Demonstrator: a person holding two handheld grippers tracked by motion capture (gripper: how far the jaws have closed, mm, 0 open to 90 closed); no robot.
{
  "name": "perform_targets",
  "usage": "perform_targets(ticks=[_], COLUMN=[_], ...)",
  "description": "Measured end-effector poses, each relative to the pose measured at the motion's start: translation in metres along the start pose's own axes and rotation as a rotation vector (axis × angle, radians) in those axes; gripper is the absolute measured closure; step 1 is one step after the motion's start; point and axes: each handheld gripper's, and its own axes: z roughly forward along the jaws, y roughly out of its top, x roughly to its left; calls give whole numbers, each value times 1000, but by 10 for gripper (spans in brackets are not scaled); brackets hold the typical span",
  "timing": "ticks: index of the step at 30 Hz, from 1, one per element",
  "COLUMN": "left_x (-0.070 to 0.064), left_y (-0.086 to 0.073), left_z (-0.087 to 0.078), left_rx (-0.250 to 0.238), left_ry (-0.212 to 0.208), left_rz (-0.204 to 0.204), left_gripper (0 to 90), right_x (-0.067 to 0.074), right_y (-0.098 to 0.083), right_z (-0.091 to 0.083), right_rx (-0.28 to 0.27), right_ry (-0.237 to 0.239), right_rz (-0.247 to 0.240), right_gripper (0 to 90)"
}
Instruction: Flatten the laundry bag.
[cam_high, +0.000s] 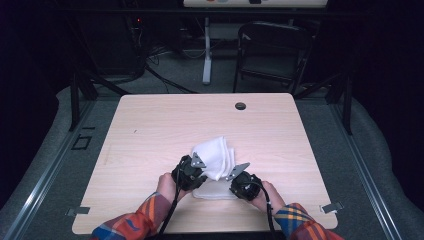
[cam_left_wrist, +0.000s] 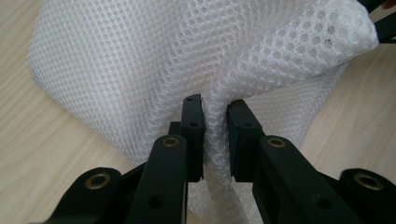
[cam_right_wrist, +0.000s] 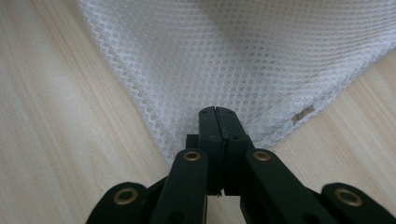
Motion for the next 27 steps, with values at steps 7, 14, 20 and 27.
perform_targets(ticks=[7, 14, 20, 27], left_x=[5, 9, 11, 14], left_y=[-3, -6, -9, -13], left_z=[-6, -12, -14, -16], left_rx=[-16, -36, -24, -29], left_ry=[-2, 0, 5, 6], left_rz=[-12, -28, -26, -51], left_gripper=[787, 795, 796, 805], right_x=[0, 0, 0, 0], right_y=[1, 1, 1, 1], right_z=[-1, 0, 0, 0], right_rx=[12, 6, 9, 7], right_ry=[-6, -5, -9, -12], right_rz=[-14, 0, 0, 2], right_gripper=[900, 900, 900, 900])
